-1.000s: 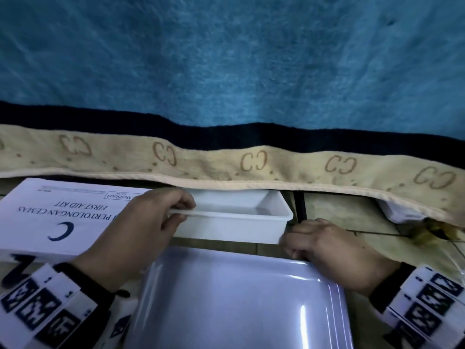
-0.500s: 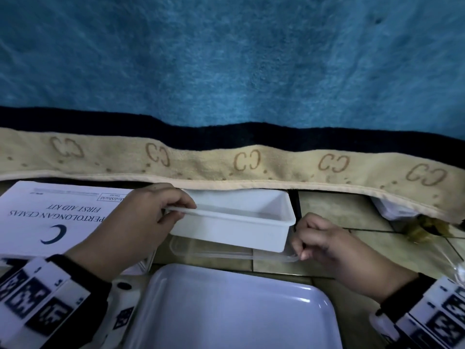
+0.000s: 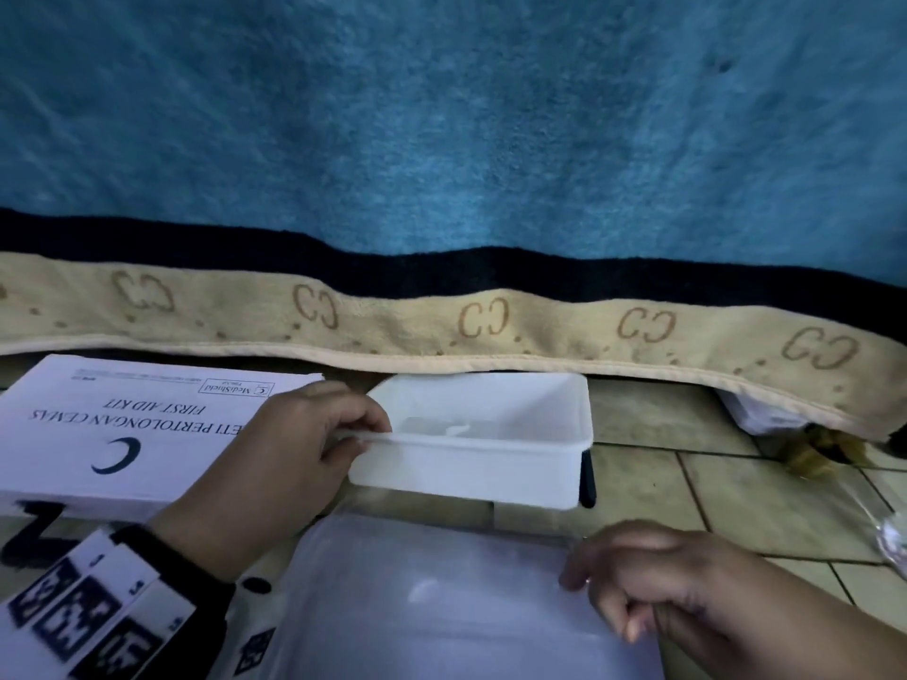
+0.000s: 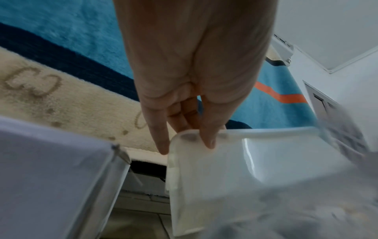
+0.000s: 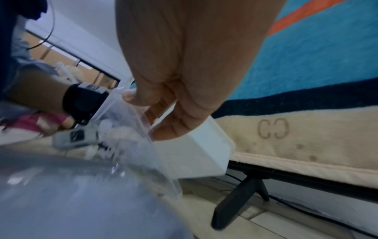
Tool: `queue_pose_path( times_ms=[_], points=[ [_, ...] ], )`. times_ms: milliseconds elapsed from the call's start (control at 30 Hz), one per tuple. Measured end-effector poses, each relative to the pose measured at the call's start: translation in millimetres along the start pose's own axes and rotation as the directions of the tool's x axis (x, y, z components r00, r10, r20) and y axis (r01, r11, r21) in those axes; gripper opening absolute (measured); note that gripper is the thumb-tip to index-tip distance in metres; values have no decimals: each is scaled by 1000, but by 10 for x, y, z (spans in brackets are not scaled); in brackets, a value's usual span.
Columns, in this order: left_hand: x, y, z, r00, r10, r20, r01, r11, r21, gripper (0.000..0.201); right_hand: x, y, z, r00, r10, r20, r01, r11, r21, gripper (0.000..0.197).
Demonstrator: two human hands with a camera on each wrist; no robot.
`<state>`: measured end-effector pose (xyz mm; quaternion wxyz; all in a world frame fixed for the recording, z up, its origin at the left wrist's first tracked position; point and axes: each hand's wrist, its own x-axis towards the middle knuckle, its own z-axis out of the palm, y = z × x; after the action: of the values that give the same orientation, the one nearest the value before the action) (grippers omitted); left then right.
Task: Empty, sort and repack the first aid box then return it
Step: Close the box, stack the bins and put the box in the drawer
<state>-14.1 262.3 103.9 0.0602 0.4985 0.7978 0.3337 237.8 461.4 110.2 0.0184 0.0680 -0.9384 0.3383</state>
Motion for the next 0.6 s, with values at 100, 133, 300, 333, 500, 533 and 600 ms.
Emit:
queue_pose_path(
  times_ms=[100,133,300,333,500,533,600],
  points=[
    [-8,-39,37,997,-30,64,29,999,12,28,-76,-2,-153,990,98,-100,-70,964,258,10],
    [-5,-66,49,995,-47,87,47,999,2,26,-98,-12,-228,979,157,-126,-97,916,390,15],
    [-52,-75,58,978,-51,203,61,997,-41,22,-83,130,-458,854,398,-334,-61,715,697,28],
    [-50,-71,74,971,-83,225,93,995,-35,21,-17,148,-470,814,458,-358,-31,650,759,17],
    [-37,-86,108,976,-138,170,135,990,25,27,319,393,-328,586,761,-278,-134,429,893,19],
    [-17,-82,106,978,-174,117,174,985,7,23,377,463,-292,556,794,-245,-201,415,887,21],
    [33,-64,103,956,-287,64,290,957,-29,24,494,581,-227,496,842,-212,-336,412,847,24]
  ],
)
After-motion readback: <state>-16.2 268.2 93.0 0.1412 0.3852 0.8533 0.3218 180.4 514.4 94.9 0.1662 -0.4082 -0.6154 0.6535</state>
